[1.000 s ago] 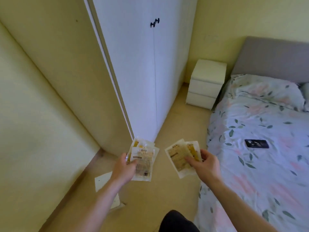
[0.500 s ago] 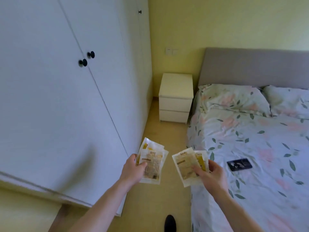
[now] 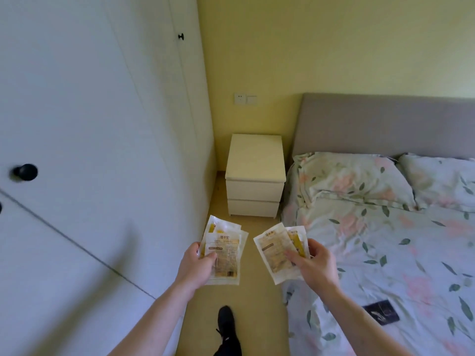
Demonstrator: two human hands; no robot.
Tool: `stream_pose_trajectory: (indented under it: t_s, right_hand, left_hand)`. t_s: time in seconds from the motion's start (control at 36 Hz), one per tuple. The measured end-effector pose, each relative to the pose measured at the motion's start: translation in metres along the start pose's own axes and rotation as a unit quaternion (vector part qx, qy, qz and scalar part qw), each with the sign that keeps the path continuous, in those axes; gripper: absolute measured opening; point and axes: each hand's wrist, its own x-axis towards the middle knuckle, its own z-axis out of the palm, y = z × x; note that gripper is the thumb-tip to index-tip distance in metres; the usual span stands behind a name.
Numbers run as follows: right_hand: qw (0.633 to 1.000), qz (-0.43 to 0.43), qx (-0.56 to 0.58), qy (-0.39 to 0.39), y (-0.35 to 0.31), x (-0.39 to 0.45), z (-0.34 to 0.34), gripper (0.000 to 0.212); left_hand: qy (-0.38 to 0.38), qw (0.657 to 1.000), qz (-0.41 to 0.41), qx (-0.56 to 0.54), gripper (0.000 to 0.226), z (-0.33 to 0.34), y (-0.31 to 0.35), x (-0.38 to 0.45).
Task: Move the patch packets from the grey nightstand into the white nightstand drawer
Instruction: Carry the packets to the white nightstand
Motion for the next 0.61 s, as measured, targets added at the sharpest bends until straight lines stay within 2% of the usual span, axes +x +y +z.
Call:
stream_pose_trajectory:
  t_s: [0.14,0.36,0.61]
  right_hand:
    - [0.999,0.032,0.005,0.026,-0.025,0.072,0.010,0.015]
    - [0.995,0.057,0.011,0.087,-0.050,0.165,0.009,0.012]
    - [0.988,0.115,0.043,0.090,-0.069,0.295,0.013,0.014]
  left_hand:
    - [-0.025,1.000,-0.016,-0.008,0.018,0.005,0.035,0.091]
    - [-0.057,0.997,-0.044,-0.001,0.010,0.025,0.095,0.211]
    - [-0.100,0.993,-0.059,-0.001,0.020,0.063,0.157,0.333]
